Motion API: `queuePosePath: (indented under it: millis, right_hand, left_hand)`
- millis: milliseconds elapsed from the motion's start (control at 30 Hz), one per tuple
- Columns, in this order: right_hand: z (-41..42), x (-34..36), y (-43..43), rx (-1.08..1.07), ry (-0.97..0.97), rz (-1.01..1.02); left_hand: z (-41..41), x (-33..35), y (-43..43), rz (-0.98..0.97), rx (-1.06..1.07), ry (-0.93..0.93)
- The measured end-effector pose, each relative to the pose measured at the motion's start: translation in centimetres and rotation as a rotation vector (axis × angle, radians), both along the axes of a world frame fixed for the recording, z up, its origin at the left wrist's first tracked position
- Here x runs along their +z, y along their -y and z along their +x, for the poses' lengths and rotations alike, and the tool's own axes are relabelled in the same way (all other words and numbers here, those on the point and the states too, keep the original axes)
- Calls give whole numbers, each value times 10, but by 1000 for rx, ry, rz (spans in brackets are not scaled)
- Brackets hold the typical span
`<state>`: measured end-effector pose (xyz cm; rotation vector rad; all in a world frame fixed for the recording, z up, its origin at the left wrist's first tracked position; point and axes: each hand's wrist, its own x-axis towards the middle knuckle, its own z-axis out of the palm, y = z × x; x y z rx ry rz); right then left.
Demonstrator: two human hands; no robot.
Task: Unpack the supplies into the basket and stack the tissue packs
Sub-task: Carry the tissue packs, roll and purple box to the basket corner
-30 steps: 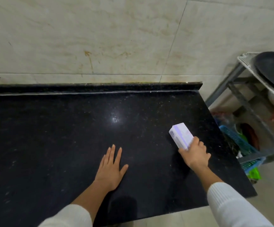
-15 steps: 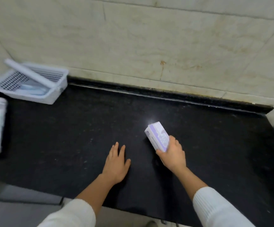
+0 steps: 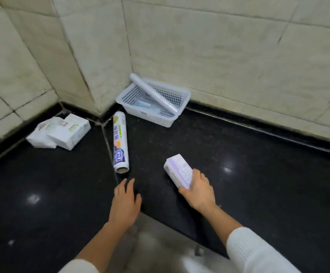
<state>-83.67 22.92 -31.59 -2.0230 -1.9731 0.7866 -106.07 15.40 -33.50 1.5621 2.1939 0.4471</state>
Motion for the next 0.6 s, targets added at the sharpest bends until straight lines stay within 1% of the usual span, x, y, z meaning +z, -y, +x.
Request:
queuePosePath:
  millis: [100, 233, 400, 600]
  right_hand:
    - [-41, 2, -18, 39, 36, -24]
    - [-79, 3, -51, 88, 92, -37]
    - [-118, 3, -103, 130, 104, -40]
    - [-145, -3, -146, 169, 136, -40]
  left_hand:
    - [-43, -8, 1, -15, 109, 10]
    - [-78, -22, -6, -55, 208, 49]
    - [-110, -31, -33, -95, 253, 43]
    - [-129, -36, -71, -172, 241, -37]
